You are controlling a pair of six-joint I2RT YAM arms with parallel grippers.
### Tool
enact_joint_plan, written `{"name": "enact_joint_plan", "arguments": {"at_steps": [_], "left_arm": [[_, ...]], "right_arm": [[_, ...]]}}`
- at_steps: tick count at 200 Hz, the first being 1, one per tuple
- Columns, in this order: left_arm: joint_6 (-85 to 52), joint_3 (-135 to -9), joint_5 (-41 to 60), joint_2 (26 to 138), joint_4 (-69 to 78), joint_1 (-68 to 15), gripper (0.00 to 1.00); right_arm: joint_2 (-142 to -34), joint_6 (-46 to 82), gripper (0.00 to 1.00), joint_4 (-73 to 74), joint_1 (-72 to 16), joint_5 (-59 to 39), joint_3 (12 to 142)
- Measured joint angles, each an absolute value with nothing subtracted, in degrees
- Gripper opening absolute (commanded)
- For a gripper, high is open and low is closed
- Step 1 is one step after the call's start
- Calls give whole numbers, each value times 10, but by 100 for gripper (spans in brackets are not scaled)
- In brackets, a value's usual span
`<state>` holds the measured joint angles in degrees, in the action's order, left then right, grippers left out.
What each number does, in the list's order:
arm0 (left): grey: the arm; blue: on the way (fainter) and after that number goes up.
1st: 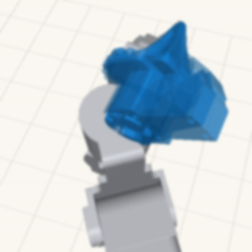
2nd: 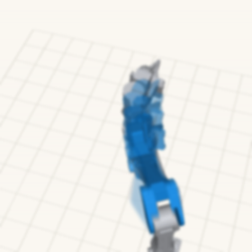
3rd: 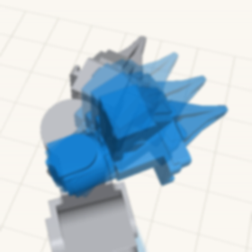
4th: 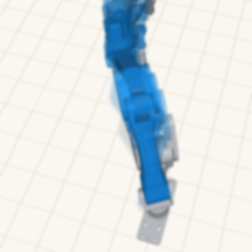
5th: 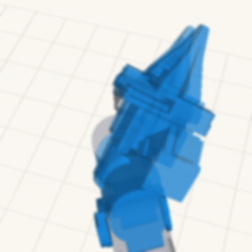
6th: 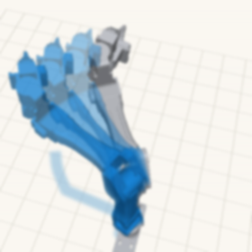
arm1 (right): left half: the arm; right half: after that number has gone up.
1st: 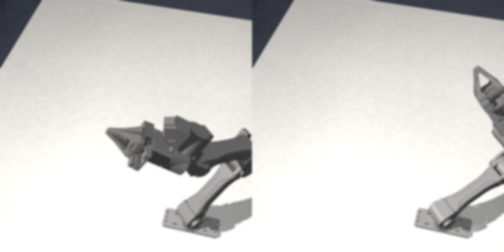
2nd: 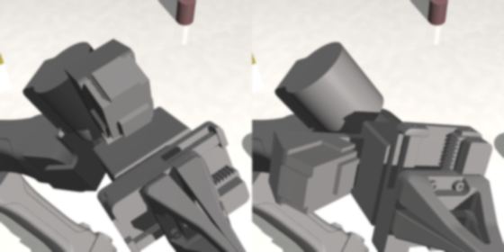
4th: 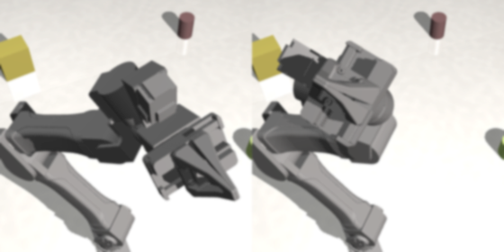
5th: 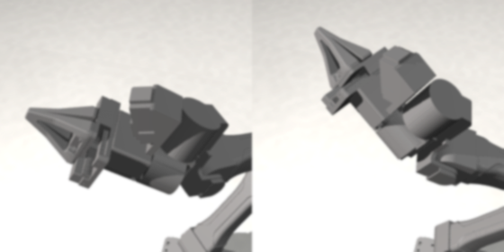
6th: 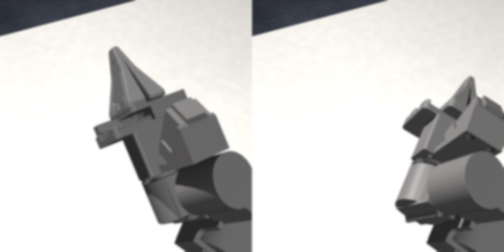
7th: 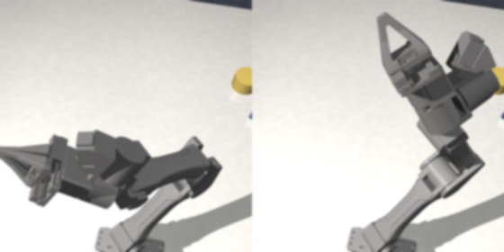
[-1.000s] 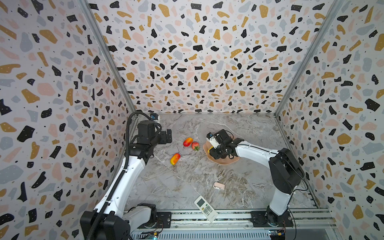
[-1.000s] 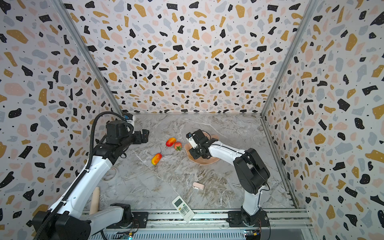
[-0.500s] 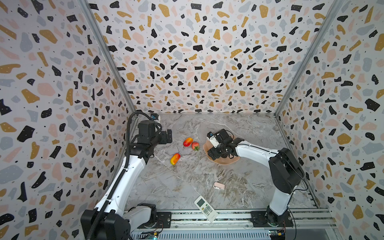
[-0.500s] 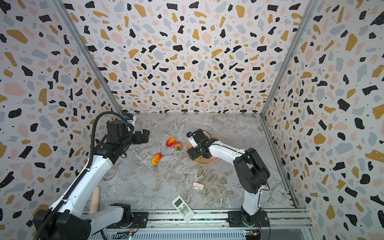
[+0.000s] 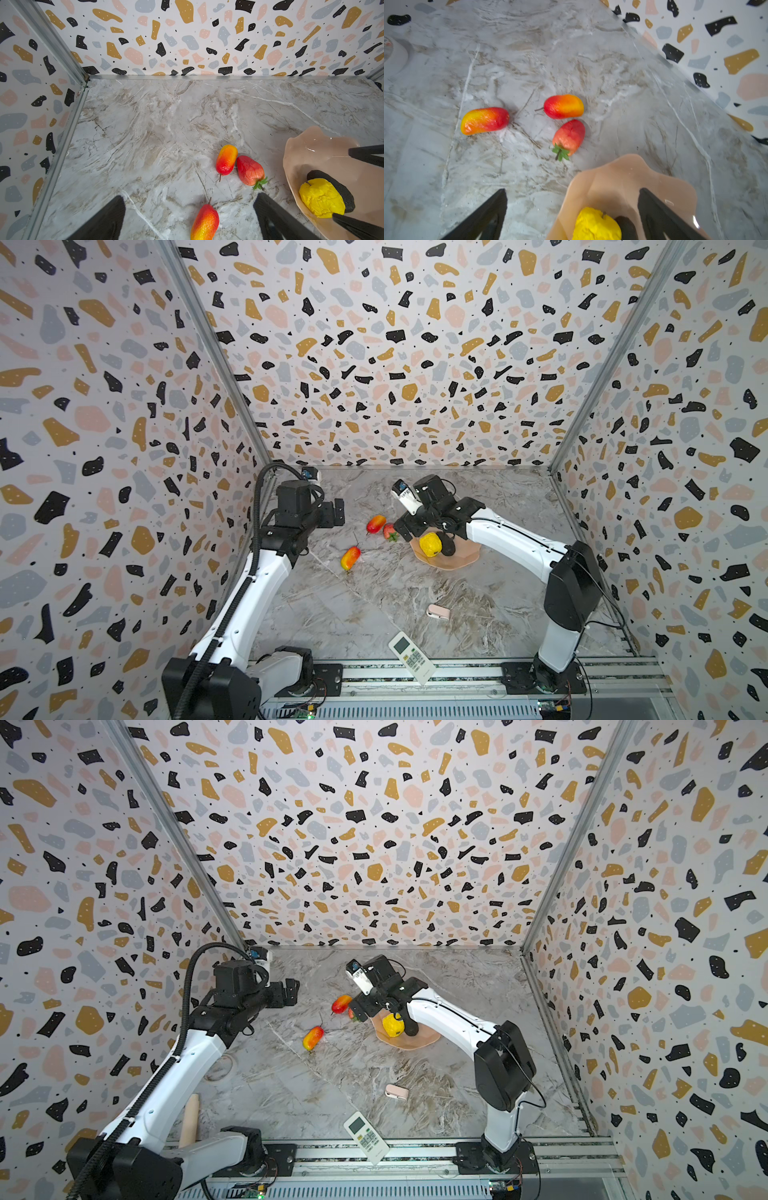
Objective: Place and organize the fake fruits in the fruit bowl
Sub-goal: 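Reach the right gripper to the red strawberry and grasp it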
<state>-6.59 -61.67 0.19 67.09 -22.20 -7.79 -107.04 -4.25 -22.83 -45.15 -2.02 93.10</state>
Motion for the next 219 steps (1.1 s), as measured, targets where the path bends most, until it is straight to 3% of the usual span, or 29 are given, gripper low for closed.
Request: {"name": "enact_joint_plan", "arguments": {"at_steps": [34,83,146,219], "left_arm": [[-62,-624,2,691,-227,-78,99],[-40,-668,2,729,-231,-79,100],[-22,-686,3,769,-231,-80,100],[-22,-686,10,780,-227,-80,100]], "right_arm": [[-1191,4,100,-237,-470,-16,1034],[-1304,85,91,-287,-476,1,1113],[-1364,114,81,-343,-476,14,1211],[-1377,114,75,-371,-464,32,1214]]}}
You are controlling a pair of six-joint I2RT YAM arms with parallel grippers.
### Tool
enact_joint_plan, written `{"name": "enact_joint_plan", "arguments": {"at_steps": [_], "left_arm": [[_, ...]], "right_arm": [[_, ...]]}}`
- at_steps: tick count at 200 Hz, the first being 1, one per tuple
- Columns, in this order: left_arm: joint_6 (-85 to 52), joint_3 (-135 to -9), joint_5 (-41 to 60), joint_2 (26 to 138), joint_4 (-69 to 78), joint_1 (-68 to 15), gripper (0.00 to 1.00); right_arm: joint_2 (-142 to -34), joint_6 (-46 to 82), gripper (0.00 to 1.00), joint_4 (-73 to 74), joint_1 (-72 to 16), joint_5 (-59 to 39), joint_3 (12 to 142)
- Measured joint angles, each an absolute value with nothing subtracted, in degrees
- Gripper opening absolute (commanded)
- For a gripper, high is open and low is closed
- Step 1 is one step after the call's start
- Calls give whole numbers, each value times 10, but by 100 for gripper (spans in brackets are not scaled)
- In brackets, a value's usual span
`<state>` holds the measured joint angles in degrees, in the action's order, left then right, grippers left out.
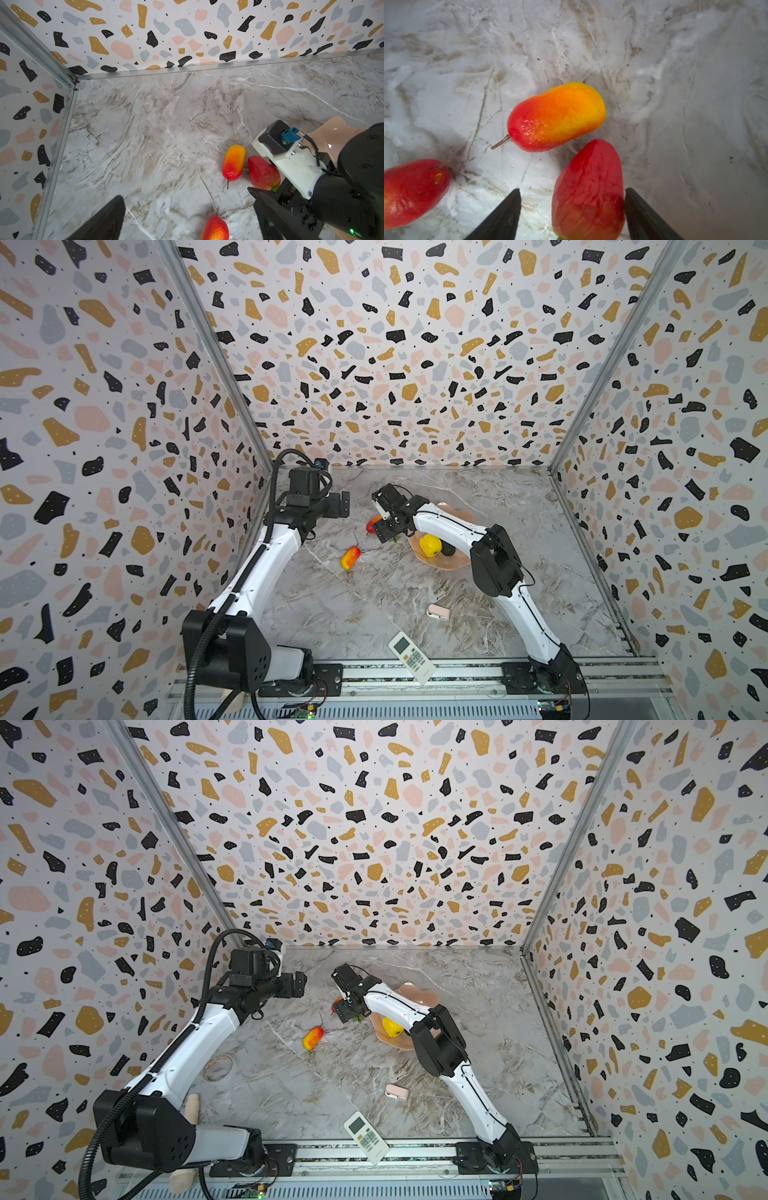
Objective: Place and organize the fake fruits in the fruit bowl
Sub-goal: 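Reach the right gripper to the red strawberry and grasp it, then carry the strawberry into the bowl beside the avocado and release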
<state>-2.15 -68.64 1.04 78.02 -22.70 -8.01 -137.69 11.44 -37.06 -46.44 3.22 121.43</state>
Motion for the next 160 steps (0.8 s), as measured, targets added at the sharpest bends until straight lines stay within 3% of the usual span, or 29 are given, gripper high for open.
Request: {"name": "enact_joint_plan", "arguments": {"at_steps": [99,160], "left_arm": [[-21,-686,10,780,-227,-80,100],[-21,-686,10,777,-227,-80,100]], "right_arm": [[-1389,113,64,-370,-460,10,1214],[-1391,112,52,-369,-460,-6,1216]]}}
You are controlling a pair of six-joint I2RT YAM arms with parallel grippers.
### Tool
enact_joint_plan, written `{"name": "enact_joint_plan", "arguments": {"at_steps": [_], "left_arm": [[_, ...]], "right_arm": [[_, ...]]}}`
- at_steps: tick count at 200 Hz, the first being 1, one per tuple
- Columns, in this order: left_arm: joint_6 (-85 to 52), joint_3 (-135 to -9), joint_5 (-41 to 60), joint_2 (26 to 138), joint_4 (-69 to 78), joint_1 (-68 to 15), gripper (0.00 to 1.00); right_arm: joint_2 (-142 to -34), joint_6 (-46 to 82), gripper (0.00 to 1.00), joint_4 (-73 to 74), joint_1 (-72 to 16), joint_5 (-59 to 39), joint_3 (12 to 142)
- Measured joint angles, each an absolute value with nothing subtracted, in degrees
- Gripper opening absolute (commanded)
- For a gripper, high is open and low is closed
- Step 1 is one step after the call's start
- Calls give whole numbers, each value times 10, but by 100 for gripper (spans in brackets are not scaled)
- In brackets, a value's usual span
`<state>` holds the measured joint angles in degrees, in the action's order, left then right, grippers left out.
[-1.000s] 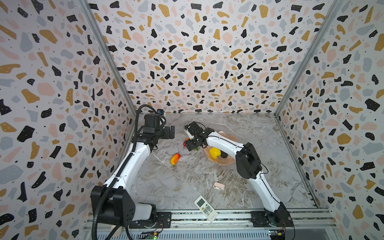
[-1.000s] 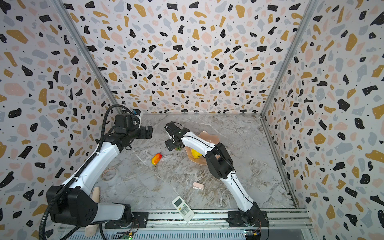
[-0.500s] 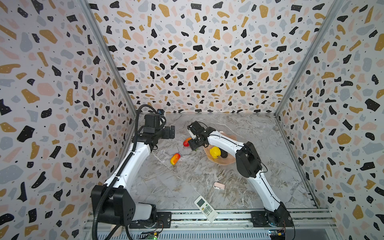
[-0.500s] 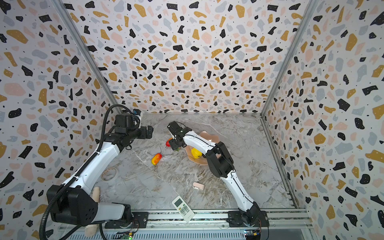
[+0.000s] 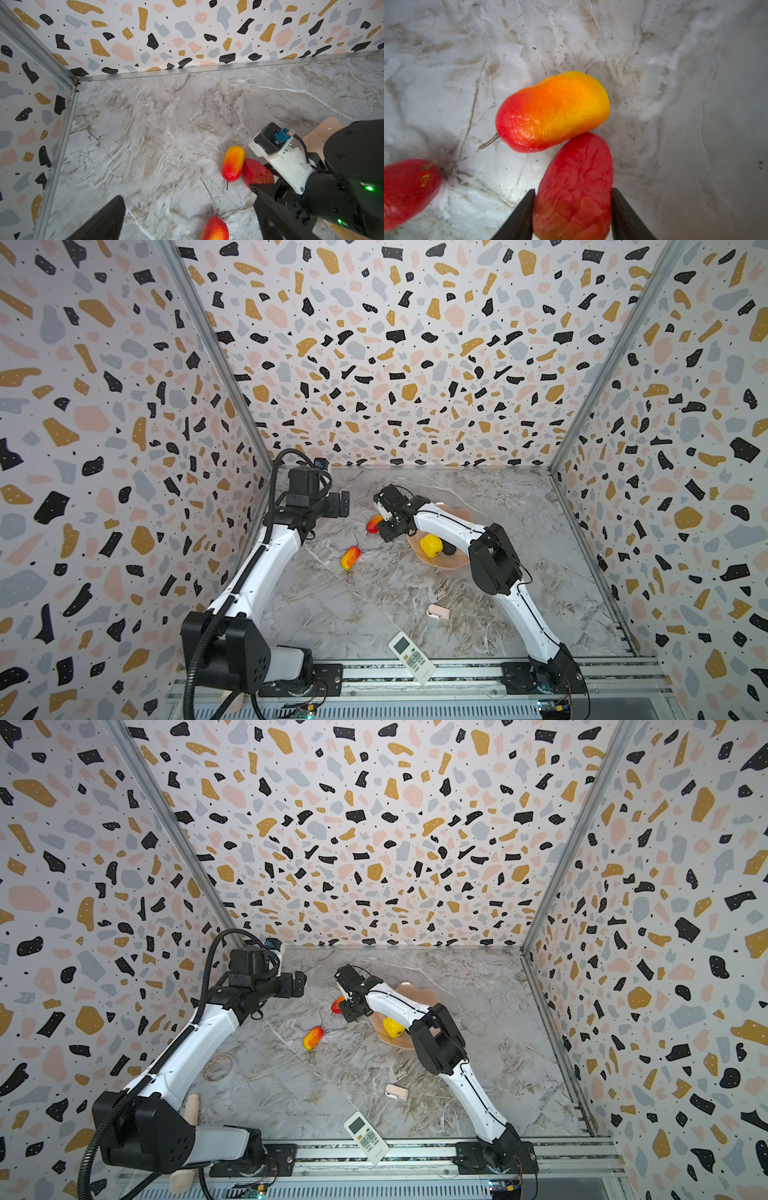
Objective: Place and organize the fake fruits in the fruit bowl
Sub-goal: 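Carry the strawberry into the bowl beside the avocado and release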
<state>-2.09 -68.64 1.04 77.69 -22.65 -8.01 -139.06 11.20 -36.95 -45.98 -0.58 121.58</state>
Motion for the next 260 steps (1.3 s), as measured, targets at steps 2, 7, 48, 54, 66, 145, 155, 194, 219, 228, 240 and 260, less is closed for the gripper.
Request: {"name": "enact_joint_plan", "arguments": {"at_steps": [2,7,48,54,66,145,155,194,219,228,240,260], "left_arm": [[-21,-686,10,777,-227,-80,100],[-21,-686,10,777,-227,-80,100],[-21,-686,10,777,-227,-80,100],[-21,-686,10,777,-227,-80,100],[-21,-687,10,777,-227,-80,100],[-22,-703,19,777,-224,-80,99],[-22,-703,22,777,-223,-80,99],[-22,-703,28,777,-222,-81,100],[-22,-703,28,778,-222,-81,100],[-22,-703,28,778,-222,-81,100],[-22,-703,28,779,-222,-81,100],[-22,-703,31,782,-222,-81,99]], "right_arm": [[-1391,112,51,-369,-460,-6,1216],[-1391,111,50,-370,-460,-7,1218],[-1390,102,46,-370,-460,-12,1238],[-1390,100,45,-369,-460,-13,1239],[-1387,97,45,-370,-460,-17,1240],[-1181,61,44,-373,-441,-31,1132],[-1133,51,44,-367,-426,-33,1098],[-1000,36,41,-352,-327,-28,948],[-966,35,39,-361,-273,-19,851],[-960,35,39,-368,-266,-18,823],[-953,36,39,-377,-263,-17,794],[-940,40,38,-387,-263,-17,759]]}}
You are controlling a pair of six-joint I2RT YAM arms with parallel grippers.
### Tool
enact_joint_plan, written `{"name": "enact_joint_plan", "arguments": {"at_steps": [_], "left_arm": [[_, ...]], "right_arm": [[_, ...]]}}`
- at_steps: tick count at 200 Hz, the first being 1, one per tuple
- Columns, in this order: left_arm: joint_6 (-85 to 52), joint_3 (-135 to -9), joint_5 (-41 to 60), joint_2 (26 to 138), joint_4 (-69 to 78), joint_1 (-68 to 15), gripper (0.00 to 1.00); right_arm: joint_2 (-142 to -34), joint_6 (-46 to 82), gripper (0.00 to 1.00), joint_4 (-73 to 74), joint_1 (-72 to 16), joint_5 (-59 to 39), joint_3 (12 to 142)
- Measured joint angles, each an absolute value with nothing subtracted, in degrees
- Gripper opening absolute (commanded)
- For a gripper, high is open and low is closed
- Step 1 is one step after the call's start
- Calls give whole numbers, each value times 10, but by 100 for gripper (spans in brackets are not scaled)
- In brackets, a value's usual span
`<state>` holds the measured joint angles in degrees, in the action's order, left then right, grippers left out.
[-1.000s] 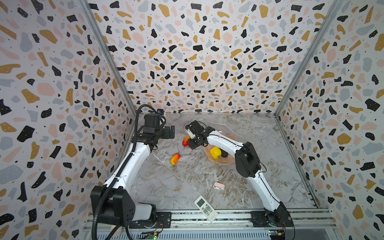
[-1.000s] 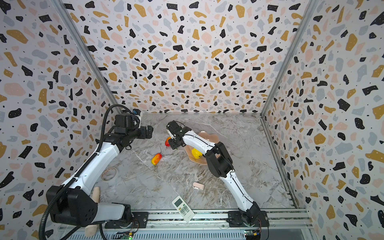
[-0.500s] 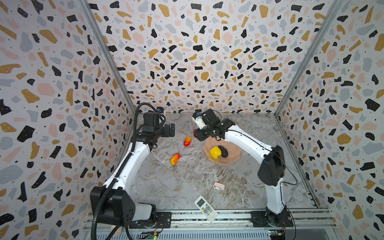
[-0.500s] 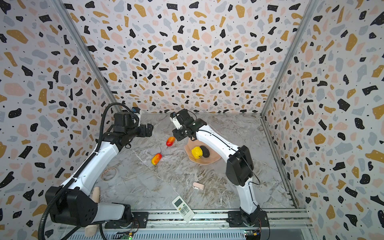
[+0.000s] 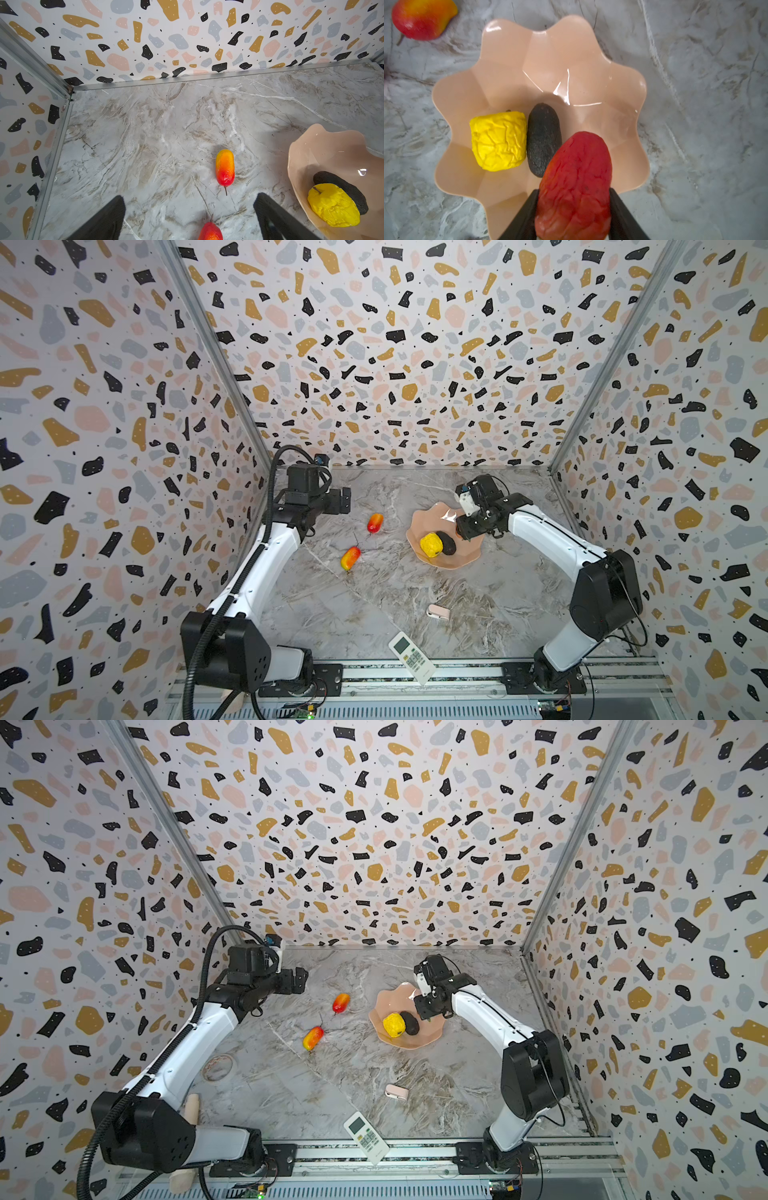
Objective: Place and organize the fake fruits in the fruit bowl
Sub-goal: 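Carry the strawberry into the bowl beside the avocado and release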
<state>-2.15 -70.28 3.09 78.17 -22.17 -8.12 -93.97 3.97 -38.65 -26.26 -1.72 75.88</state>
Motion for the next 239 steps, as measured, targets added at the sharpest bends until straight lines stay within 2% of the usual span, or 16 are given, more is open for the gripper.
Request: {"name": "enact_joint_plan", "arguments": {"at_steps": [73,151,211,239], "left_arm": [[-22,-703,40,788,-222,-87,100],[-22,-703,40,788,-222,-88,100],[-22,-703,39,788,-222,-88,100],[-22,-703,39,788,-222,-88,100]], "right_arm": [[-923,60,39,-375,-263,-20,691],[-968,66,47,-340,-270,-35,691],[-978,70,75,-340,-272,-32,691],[-978,70,84,-350,-274,-25,699]]}}
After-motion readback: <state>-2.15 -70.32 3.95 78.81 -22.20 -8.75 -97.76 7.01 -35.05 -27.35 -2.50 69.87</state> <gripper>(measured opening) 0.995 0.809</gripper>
